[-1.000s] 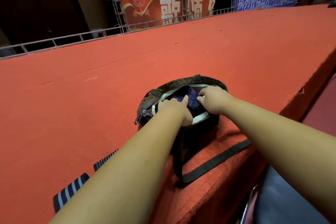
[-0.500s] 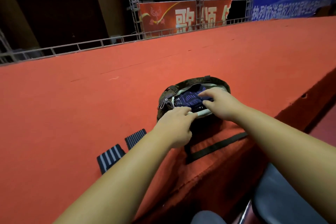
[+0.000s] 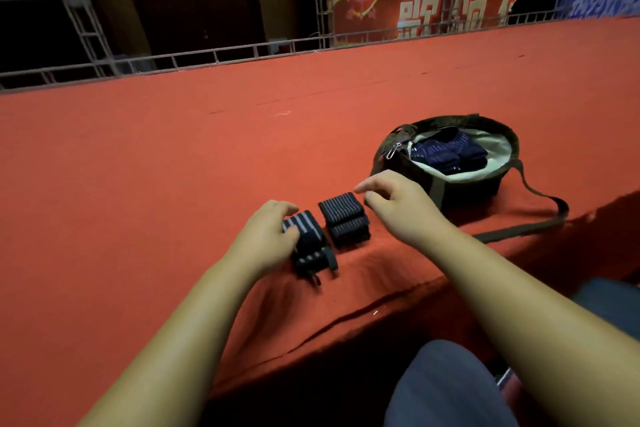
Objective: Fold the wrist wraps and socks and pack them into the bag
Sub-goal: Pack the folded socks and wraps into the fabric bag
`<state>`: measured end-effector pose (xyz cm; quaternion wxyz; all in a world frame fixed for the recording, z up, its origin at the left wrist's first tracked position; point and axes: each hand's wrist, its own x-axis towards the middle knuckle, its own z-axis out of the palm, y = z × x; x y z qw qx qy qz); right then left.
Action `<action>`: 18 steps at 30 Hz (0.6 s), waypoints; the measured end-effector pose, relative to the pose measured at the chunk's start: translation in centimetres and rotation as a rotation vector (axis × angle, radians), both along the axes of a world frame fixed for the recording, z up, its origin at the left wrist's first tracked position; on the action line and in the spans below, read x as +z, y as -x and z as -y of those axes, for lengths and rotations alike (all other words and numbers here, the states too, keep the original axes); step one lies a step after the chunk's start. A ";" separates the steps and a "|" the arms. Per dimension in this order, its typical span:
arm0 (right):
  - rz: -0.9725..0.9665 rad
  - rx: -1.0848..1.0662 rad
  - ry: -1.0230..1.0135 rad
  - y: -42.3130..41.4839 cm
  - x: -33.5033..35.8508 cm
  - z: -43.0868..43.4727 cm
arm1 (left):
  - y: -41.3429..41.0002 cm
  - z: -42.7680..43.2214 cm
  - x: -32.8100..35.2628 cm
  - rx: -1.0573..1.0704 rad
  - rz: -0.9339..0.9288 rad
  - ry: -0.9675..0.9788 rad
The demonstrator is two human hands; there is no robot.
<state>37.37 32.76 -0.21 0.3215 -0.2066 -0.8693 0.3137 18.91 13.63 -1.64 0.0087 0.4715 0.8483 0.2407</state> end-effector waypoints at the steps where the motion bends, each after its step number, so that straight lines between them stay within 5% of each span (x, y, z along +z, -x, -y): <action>1: -0.011 0.005 0.008 0.7 -0.6 1.0 | 0.4 0.7 -0.7 0.036 0.040 -0.021; 13: -0.057 -0.051 0.313 4.1 -10.0 6.5 | 2.0 0.6 -7.9 0.204 0.477 -0.305; 18: -0.032 -0.071 0.299 4.4 -11.5 6.3 | 2.2 0.2 -9.7 0.191 0.446 -0.344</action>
